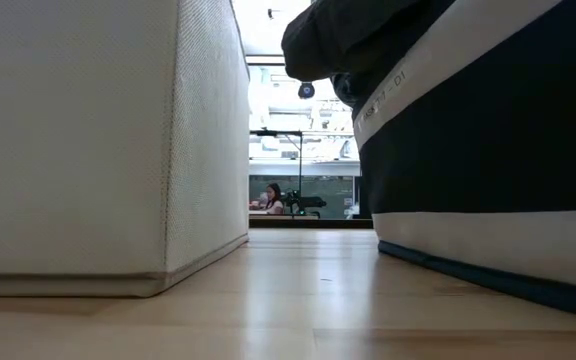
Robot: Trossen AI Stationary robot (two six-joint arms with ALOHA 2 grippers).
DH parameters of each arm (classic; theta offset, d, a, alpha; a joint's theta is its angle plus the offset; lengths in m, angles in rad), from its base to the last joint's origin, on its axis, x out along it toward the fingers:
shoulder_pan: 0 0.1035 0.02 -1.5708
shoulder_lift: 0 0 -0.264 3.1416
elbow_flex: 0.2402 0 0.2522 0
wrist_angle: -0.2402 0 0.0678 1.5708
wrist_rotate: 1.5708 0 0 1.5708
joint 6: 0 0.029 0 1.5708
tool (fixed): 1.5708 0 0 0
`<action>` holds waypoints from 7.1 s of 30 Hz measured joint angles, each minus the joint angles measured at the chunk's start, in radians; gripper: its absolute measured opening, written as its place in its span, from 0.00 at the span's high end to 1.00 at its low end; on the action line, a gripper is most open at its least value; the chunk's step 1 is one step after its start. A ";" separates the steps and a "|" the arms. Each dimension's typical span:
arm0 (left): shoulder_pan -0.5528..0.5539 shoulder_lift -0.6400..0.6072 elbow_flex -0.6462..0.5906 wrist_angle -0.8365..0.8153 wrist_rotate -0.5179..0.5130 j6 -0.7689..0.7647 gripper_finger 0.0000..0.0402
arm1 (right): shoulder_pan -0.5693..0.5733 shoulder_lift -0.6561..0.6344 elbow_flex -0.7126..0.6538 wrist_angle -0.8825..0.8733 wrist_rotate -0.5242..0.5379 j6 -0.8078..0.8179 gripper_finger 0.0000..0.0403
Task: Sort clothes
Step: Put the black shorts into the blue laundry bin, then return to Home Position
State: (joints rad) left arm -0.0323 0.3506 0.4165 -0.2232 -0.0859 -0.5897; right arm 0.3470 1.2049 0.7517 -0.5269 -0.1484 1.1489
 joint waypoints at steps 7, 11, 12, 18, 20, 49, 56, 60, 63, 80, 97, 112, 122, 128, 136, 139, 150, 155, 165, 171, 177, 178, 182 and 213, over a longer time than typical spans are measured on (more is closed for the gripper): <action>-0.044 0.010 -0.173 0.360 -0.033 -0.053 1.00 | 0.000 0.000 0.000 0.000 0.002 0.020 0.41; -0.069 0.036 -0.265 0.527 -0.093 -0.087 1.00 | 0.000 0.000 0.000 0.000 0.002 0.017 0.41; -0.073 0.044 -0.280 0.583 -0.107 -0.085 1.00 | 0.000 0.000 0.000 0.000 0.004 0.019 0.41; -0.063 0.158 -0.306 0.819 -0.136 -0.014 1.00 | 0.000 0.000 0.000 0.000 0.015 0.021 0.41; -0.055 0.215 -0.305 0.878 -0.135 -0.012 1.00 | 0.000 0.000 0.000 0.000 0.016 0.021 0.41; 0.134 0.704 -0.104 1.225 0.302 -0.005 1.00 | 0.000 0.000 0.000 0.001 0.045 0.022 0.41; 0.132 0.396 -0.111 0.721 0.211 0.070 1.00 | 0.000 0.000 0.000 0.004 0.066 0.051 0.41; 0.113 0.246 -0.111 0.547 0.104 0.114 1.00 | 0.000 0.000 0.000 0.009 0.070 0.051 0.41; 0.100 0.152 -0.111 0.445 0.028 0.143 1.00 | 0.000 0.000 0.000 0.010 0.070 0.051 0.41; 0.081 -0.170 -0.354 0.679 -0.109 0.129 1.00 | 0.000 0.000 0.000 0.008 0.069 0.059 0.41; 0.081 -0.268 -0.405 0.558 -0.130 0.162 1.00 | 0.000 0.000 0.000 0.000 0.088 0.017 0.41; 0.081 -0.268 -0.404 0.557 -0.131 0.175 1.00 | 0.028 -0.118 0.000 0.019 -0.016 -0.083 0.79; 0.081 -0.268 -0.404 0.557 -0.131 0.175 1.00 | 0.092 -0.388 0.000 -0.079 0.058 -0.146 0.98; 0.081 -0.268 -0.404 0.556 -0.131 0.174 1.00 | 0.092 -0.480 0.000 -0.096 0.119 -0.157 0.97; 0.081 -0.268 -0.404 0.556 -0.131 0.174 1.00 | 0.093 -0.473 0.000 -0.209 0.031 -0.046 0.83; 0.081 -0.268 -0.404 0.556 -0.131 0.174 1.00 | 0.093 -0.474 0.000 -0.207 -0.039 -0.017 0.73; 0.081 -0.268 -0.404 0.556 -0.131 0.174 1.00 | 0.093 -0.475 0.000 -0.292 -0.267 0.023 0.56; 0.081 -0.268 -0.404 0.556 -0.131 0.174 1.00 | 0.093 -0.476 0.000 -0.194 -0.187 -0.034 0.56; 0.081 -0.268 -0.404 0.556 -0.131 0.174 1.00 | -0.020 -0.491 0.000 0.084 0.343 -0.397 0.57; 0.081 -0.268 -0.404 0.556 -0.131 0.174 1.00 | -0.190 -0.550 0.000 0.099 0.327 -0.681 0.67; 0.081 -0.268 -0.404 0.556 -0.131 0.174 1.00 | -0.325 -0.700 -0.020 0.127 0.311 -0.915 0.80; 0.081 -0.268 -0.404 0.556 -0.131 0.174 1.00 | -0.337 -0.741 -0.046 0.168 0.295 -0.933 0.82; 0.081 -0.268 -0.404 0.556 -0.131 0.174 1.00 | -0.349 -0.904 -0.269 0.519 0.238 -0.919 0.93; 0.081 -0.267 -0.404 0.556 -0.131 0.174 1.00 | -0.254 -0.900 -0.742 0.939 0.116 -0.713 1.00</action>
State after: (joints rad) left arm 0.0489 0.0834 0.0128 0.3328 -0.2165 -0.4156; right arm 0.0925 0.3052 0.0101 0.4126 -0.0326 0.4354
